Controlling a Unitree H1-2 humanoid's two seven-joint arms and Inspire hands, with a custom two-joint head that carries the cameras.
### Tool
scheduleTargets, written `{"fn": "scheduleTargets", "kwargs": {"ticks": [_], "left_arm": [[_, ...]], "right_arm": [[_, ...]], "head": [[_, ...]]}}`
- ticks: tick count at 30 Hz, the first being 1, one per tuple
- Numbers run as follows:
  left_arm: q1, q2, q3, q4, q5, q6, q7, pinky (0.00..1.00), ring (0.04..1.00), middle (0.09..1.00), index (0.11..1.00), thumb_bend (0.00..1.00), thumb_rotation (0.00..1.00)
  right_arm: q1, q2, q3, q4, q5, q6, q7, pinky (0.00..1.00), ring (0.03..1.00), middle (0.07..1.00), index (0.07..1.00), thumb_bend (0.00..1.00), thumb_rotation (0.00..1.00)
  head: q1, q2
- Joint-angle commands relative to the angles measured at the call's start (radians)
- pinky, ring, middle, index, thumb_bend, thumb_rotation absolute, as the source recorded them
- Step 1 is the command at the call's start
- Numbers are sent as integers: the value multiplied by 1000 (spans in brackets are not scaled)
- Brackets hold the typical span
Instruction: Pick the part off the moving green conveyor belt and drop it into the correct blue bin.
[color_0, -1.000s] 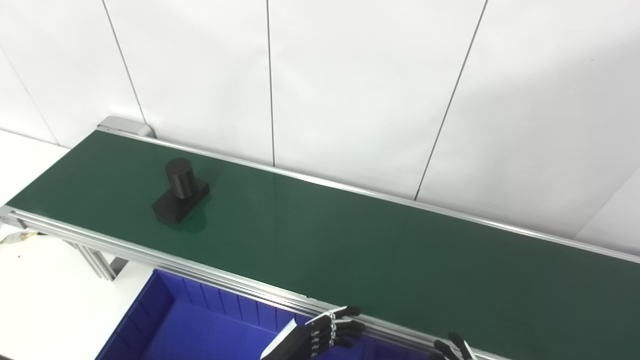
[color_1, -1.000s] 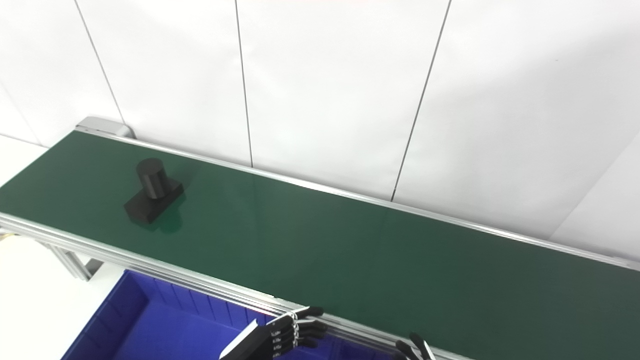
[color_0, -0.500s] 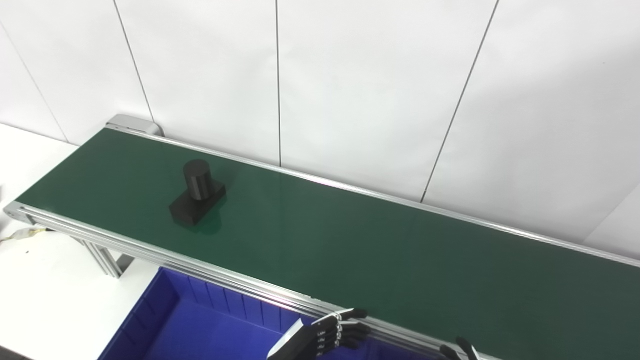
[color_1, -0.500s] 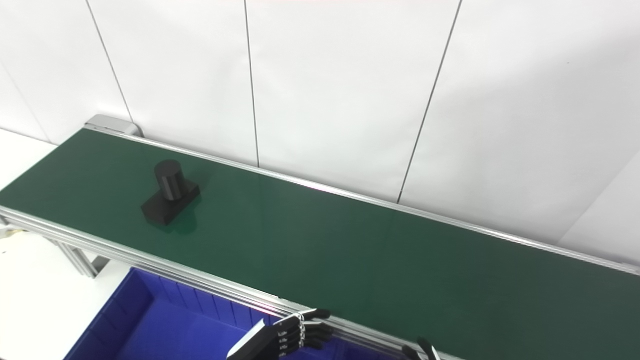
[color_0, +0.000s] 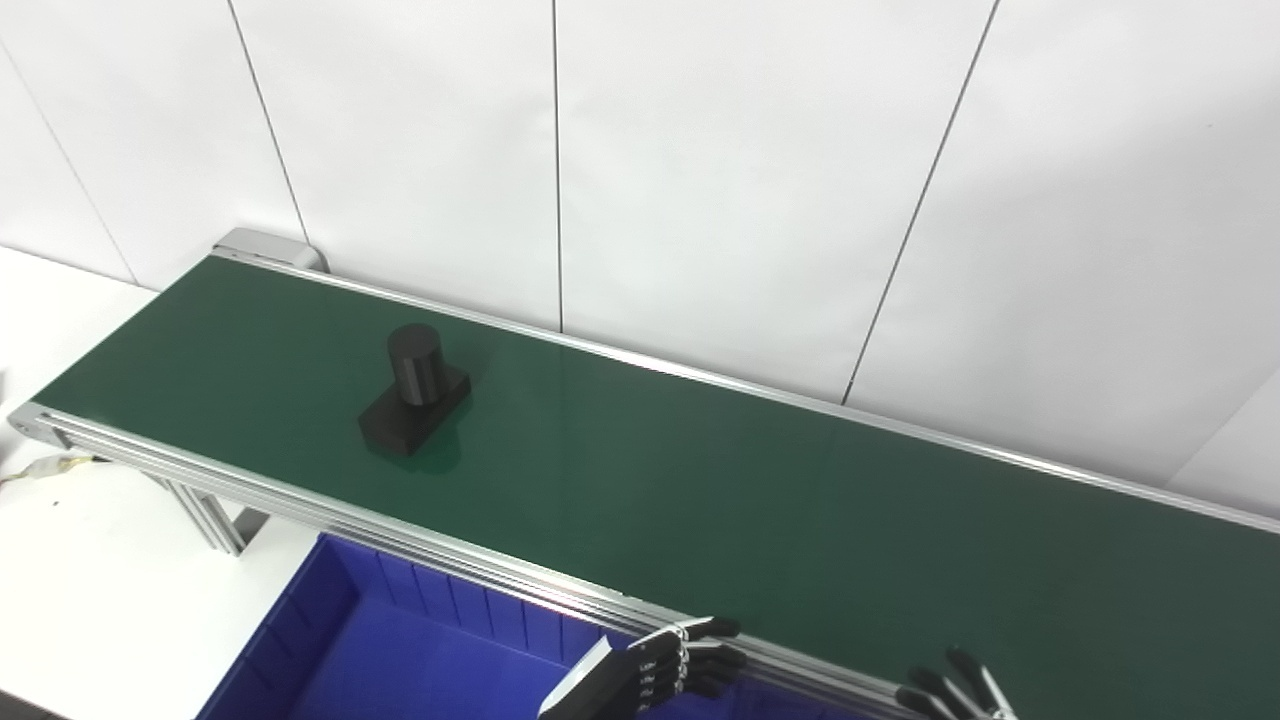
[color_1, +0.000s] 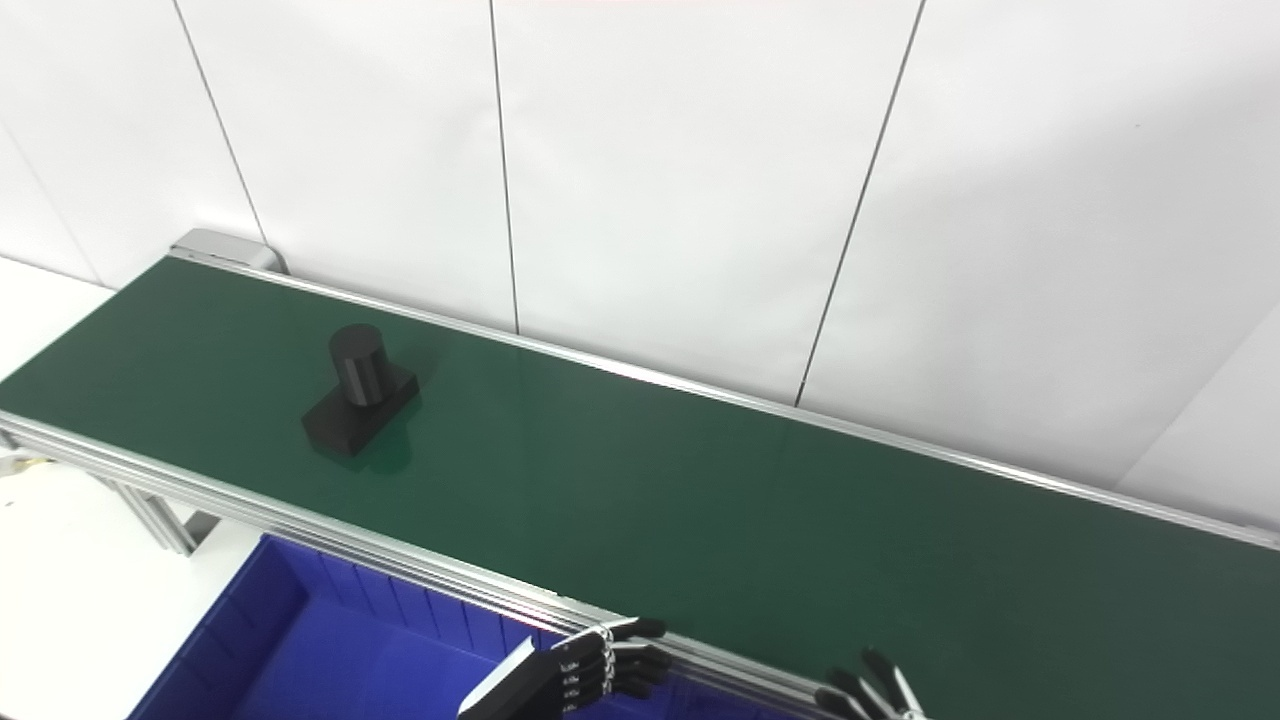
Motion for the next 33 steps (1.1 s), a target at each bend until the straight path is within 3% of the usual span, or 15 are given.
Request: {"fn": "scheduleTargets", "kwargs": {"ticks": [1, 10, 18, 26, 33], "left_arm": [[-11, -10, -6, -28, 0, -26, -1, 765, 781, 794, 852, 988, 155], [-14, -14, -10, -28, 2, -22, 2, 767, 784, 795, 851, 989, 152], [-23, -21, -8, -20, 15, -25, 7, 761, 778, 794, 848, 999, 153], [-37, -23, -8, -2, 20, -28, 6, 769, 785, 800, 855, 995, 140], [-44, -22, -8, 4, 15, -24, 3, 778, 790, 805, 858, 1000, 142]], "right_arm": [[-1, 1, -10, -64, -23, -52, -11, 673, 749, 803, 906, 699, 349], [-48, -10, -29, -195, -44, -5, -20, 632, 722, 781, 876, 724, 398], [-138, -20, -48, -267, -74, 84, -21, 627, 748, 799, 875, 689, 457], [-266, -25, -62, -210, -119, 153, -27, 619, 752, 798, 878, 731, 534], [-357, -4, -63, -119, -149, 180, -46, 636, 758, 799, 870, 701, 455]], "head": [[1, 2], [-9, 11], [-13, 14], [-13, 14], [-14, 10]]}}
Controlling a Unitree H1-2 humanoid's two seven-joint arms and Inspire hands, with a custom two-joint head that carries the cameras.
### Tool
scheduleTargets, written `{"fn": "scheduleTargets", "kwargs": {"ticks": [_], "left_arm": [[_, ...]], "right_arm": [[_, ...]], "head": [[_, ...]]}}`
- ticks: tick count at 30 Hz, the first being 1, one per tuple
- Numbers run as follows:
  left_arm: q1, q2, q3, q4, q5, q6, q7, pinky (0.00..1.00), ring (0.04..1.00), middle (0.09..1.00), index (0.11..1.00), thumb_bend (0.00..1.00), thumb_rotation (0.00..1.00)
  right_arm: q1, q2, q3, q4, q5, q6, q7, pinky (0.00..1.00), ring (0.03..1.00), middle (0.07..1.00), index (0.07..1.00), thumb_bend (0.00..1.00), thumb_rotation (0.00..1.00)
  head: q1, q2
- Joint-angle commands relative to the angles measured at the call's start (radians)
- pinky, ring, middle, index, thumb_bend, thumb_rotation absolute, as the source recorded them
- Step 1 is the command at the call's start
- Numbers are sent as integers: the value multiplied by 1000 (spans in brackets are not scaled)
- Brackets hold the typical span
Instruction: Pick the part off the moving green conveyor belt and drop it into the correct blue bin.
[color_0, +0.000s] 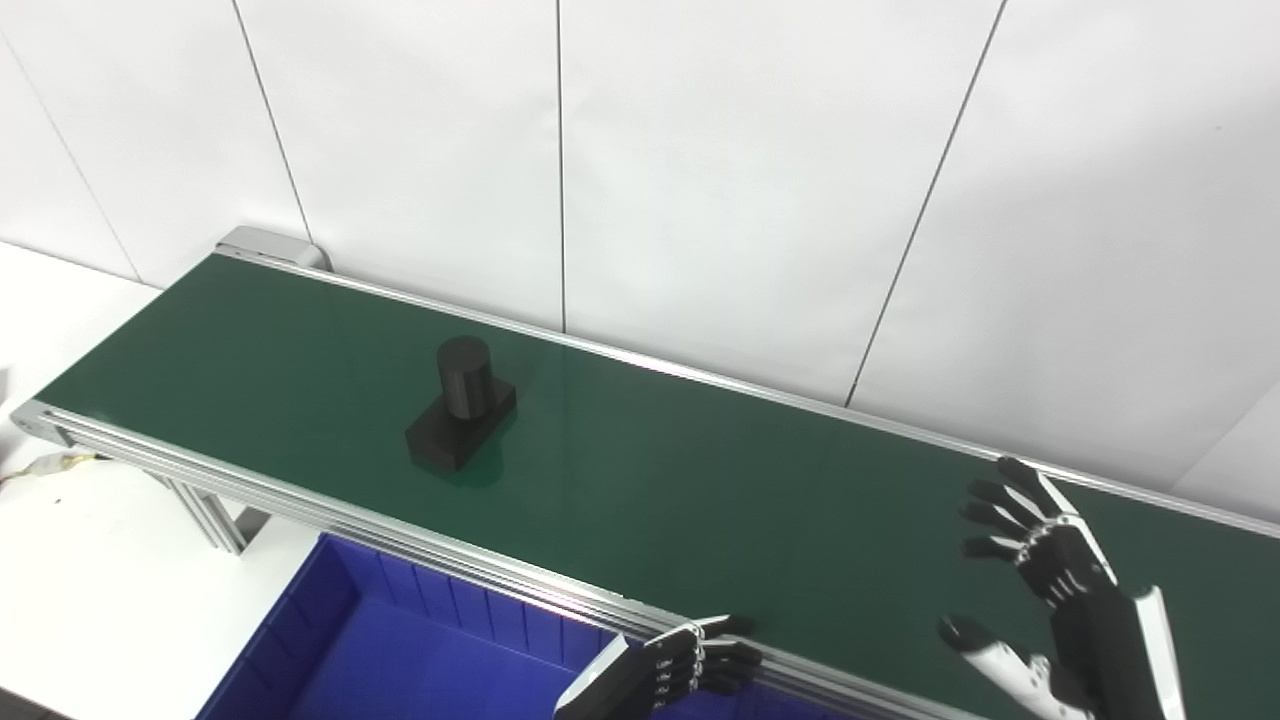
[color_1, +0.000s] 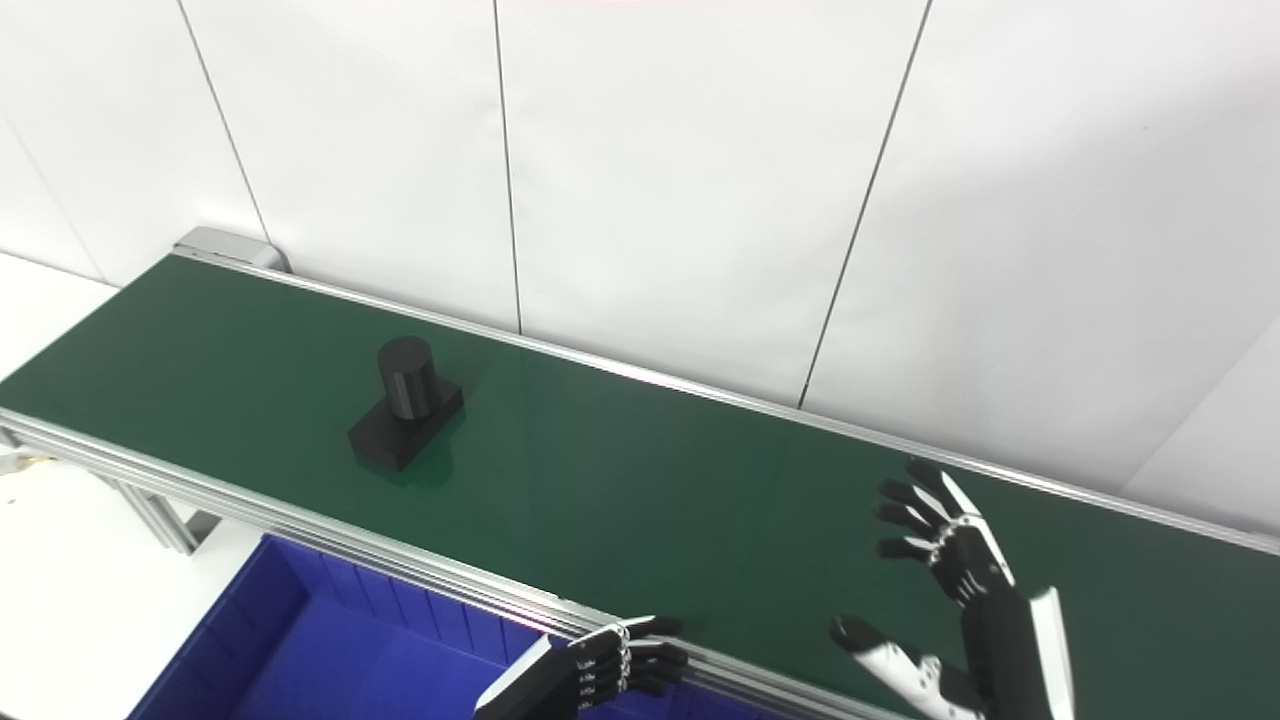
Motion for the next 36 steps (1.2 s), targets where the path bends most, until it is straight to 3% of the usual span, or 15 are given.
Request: {"fn": "scheduleTargets", "kwargs": {"ticks": [1, 5, 18, 36], "left_arm": [[-19, -4, -1, -17, -3, -25, 0, 778, 791, 805, 857, 1000, 141], [-21, -3, 0, -13, -4, -28, -2, 779, 792, 806, 859, 1000, 141], [-17, 0, 9, -20, -9, -22, -2, 776, 792, 802, 856, 1000, 123], [-13, 0, 9, -29, -16, -13, -4, 777, 795, 804, 856, 1000, 115]], "right_arm": [[-47, 13, -2, 2, -7, 6, -15, 642, 763, 797, 866, 697, 433], [-92, 10, 2, 41, -36, 11, -17, 677, 784, 805, 869, 672, 374], [-189, 23, 17, 97, -91, 91, -14, 752, 808, 819, 870, 719, 394], [-278, 61, 72, 222, -138, 90, -18, 745, 812, 825, 878, 731, 423]], "head": [[-1, 0], [-1, 0], [-14, 4], [-26, 17]]}}
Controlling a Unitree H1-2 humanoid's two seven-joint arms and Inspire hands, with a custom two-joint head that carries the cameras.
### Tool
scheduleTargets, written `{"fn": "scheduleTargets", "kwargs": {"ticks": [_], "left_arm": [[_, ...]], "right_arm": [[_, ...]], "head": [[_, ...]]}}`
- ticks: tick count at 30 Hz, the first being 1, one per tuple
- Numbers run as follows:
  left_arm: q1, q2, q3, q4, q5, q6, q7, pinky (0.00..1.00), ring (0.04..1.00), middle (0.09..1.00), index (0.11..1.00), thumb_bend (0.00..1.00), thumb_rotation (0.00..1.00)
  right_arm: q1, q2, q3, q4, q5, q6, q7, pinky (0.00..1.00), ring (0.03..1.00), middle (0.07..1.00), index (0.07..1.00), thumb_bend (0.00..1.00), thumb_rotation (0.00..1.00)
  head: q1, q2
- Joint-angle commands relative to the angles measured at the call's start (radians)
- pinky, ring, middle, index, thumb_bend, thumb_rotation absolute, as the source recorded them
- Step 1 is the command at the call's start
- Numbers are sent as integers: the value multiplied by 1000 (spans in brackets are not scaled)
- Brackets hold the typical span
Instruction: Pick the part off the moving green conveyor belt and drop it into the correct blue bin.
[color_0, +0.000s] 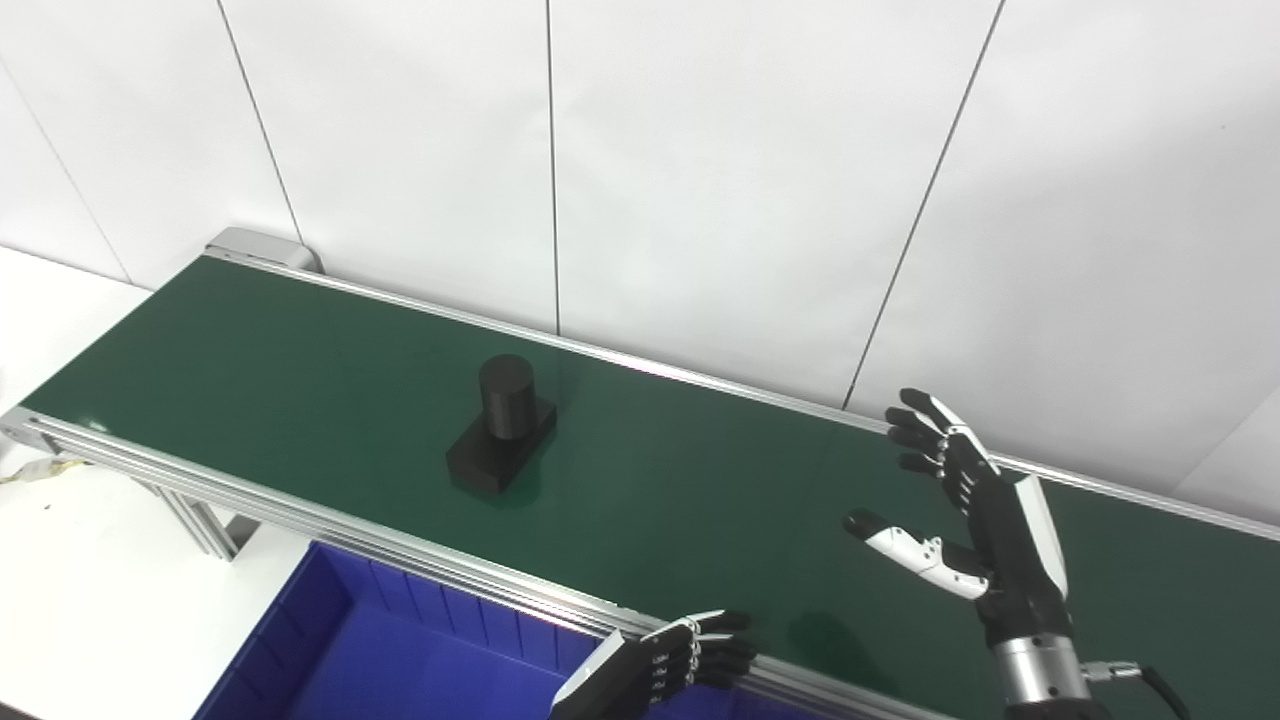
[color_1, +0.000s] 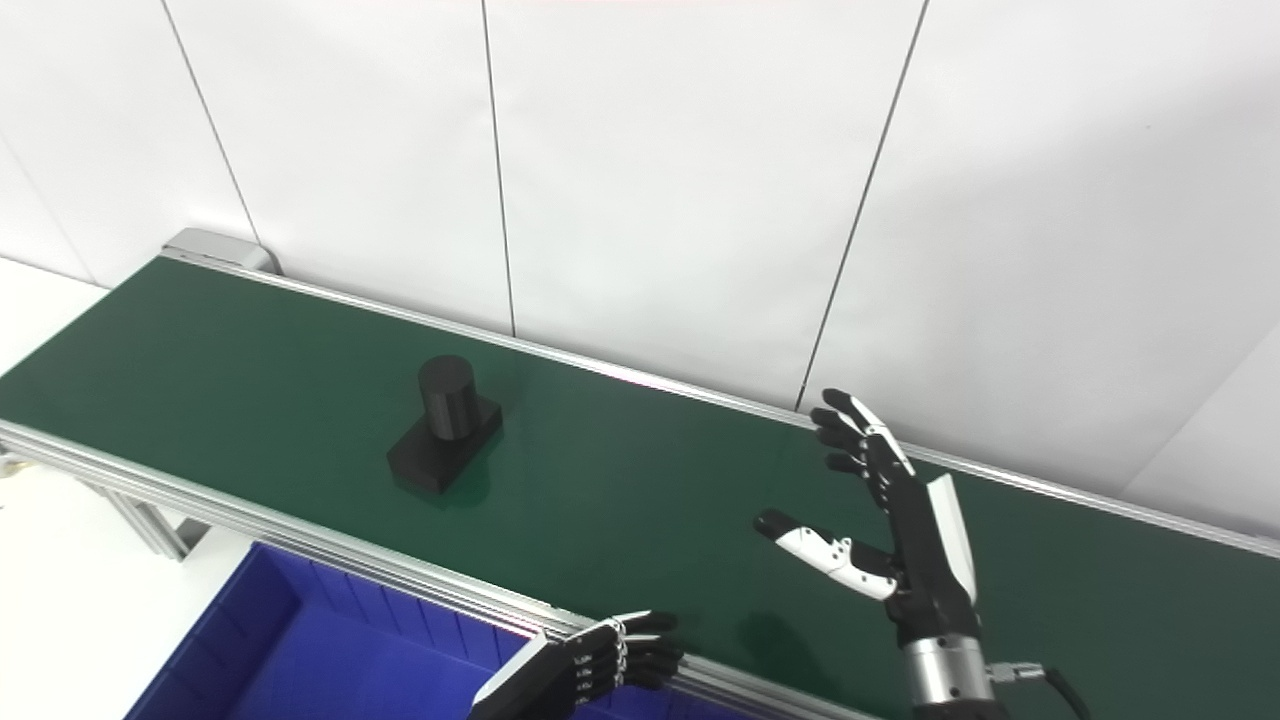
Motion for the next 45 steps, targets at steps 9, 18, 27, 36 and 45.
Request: {"fn": "scheduleTargets", "kwargs": {"ticks": [9, 18, 27, 36, 45], "left_arm": [[-1, -1, -4, -50, -15, -5, -7, 782, 796, 803, 859, 1000, 106], [2, 3, -9, -56, -13, -14, -11, 784, 798, 807, 867, 1000, 106], [1, 4, -8, -55, -9, -14, -10, 781, 794, 804, 857, 1000, 108], [2, 4, -11, -63, -5, -6, -7, 785, 799, 808, 843, 1000, 98], [-2, 1, -15, -59, -4, -7, -5, 781, 800, 808, 824, 1000, 96]], "right_arm": [[-81, 51, 31, 41, -36, 8, -29, 748, 808, 818, 853, 757, 413], [-105, 82, 67, 86, -58, 6, -32, 690, 778, 810, 853, 760, 434], [-156, 116, 113, 160, -72, 2, -25, 754, 810, 816, 853, 755, 398], [-228, 149, 151, 279, -122, -7, -52, 747, 806, 819, 854, 765, 402], [-302, 180, 165, 430, -131, -5, -58, 753, 806, 824, 860, 771, 393]], "head": [[-14, 16], [-19, 30], [-19, 35], [-21, 36], [-28, 37]]}}
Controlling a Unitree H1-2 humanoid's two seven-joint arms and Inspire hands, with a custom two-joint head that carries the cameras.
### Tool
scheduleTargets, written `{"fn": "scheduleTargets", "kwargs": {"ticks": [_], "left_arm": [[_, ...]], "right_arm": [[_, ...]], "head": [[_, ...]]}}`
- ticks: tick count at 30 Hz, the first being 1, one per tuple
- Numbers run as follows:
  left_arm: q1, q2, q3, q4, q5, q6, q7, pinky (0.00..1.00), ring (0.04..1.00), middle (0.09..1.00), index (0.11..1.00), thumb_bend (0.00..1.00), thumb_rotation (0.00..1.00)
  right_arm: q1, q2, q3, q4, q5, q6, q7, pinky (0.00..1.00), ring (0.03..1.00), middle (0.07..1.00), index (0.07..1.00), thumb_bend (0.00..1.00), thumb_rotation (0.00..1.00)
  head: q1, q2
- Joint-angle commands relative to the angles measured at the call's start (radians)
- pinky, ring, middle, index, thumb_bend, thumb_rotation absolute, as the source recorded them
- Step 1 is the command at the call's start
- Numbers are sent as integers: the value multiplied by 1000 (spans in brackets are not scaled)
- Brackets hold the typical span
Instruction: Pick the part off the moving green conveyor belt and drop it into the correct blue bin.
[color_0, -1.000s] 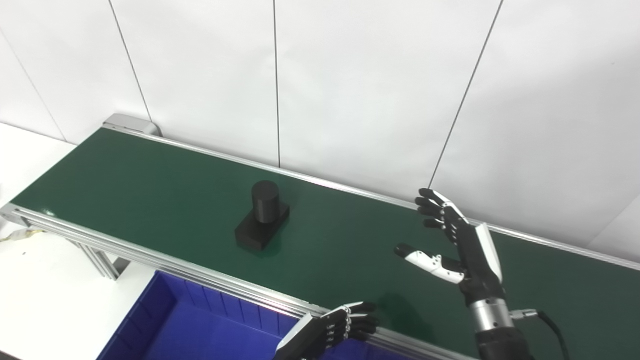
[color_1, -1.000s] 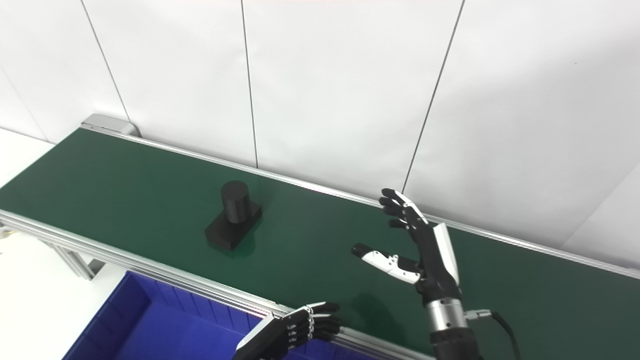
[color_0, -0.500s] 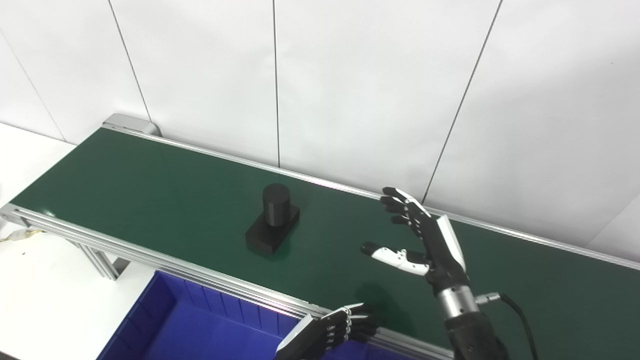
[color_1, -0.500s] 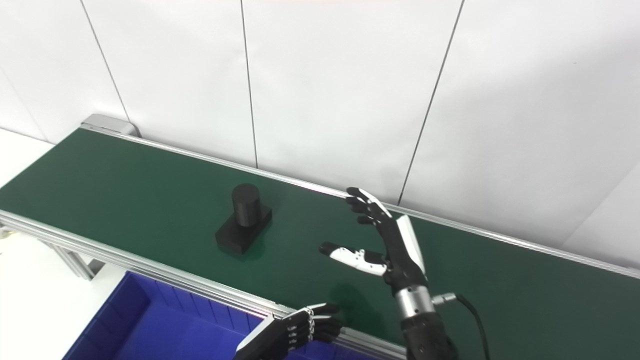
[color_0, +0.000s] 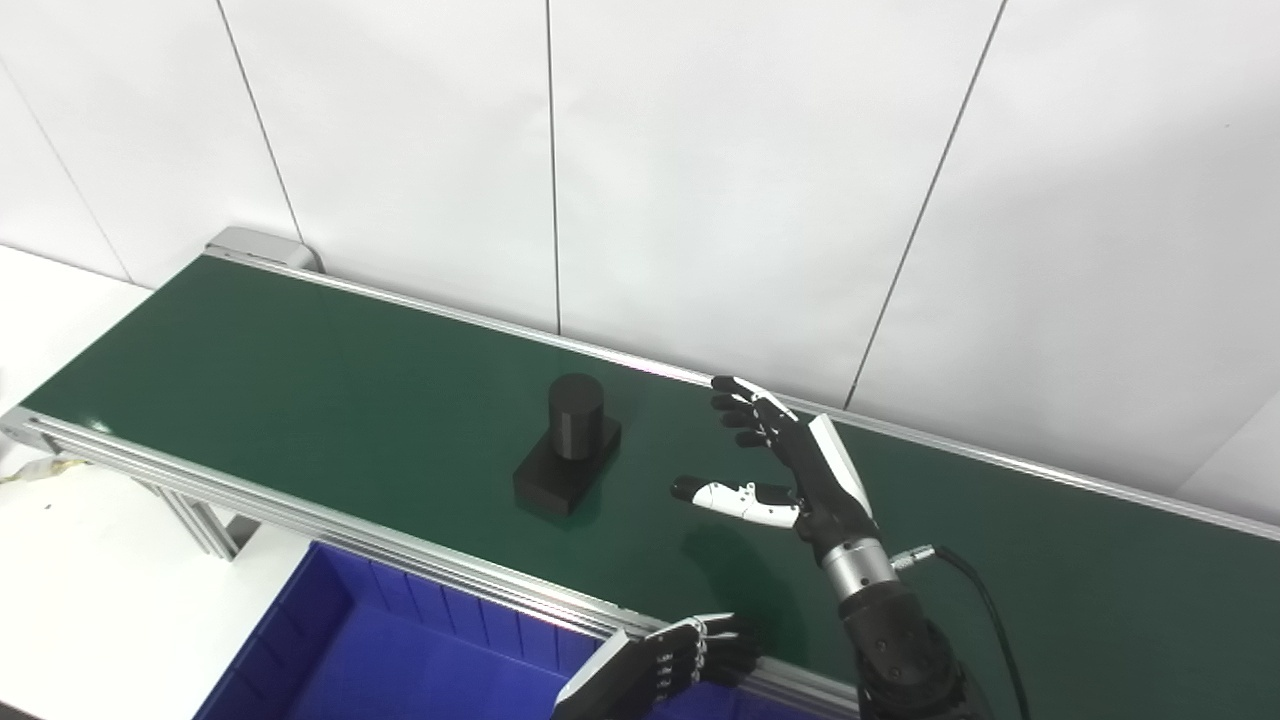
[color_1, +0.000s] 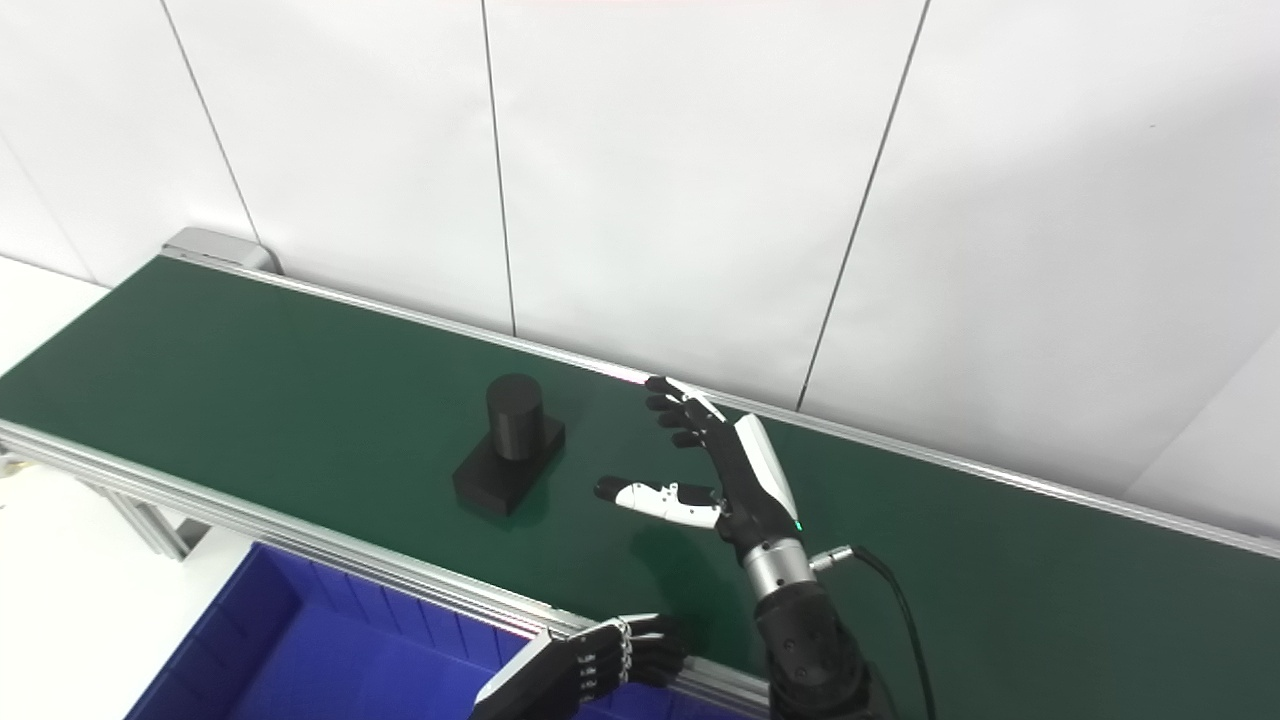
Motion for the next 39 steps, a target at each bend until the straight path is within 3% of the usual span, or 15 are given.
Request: {"fn": "scheduleTargets", "kwargs": {"ticks": [1, 20, 39], "left_arm": [[-9, -3, -3, -27, -7, -9, -3, 780, 800, 808, 823, 1000, 96], [-5, -16, -13, -23, -15, -15, -2, 782, 798, 800, 814, 1000, 90], [6, -19, -20, -38, -6, -9, 2, 776, 796, 816, 821, 1000, 102]], "right_arm": [[-70, 30, 11, 16, -9, -15, -19, 755, 808, 826, 863, 766, 397], [-195, 53, 78, 252, -83, -66, -95, 727, 794, 811, 861, 761, 467], [-223, 88, 72, 307, -69, -82, -127, 711, 790, 798, 845, 761, 430]], "head": [[-4, 0], [8, 7], [19, 11]]}}
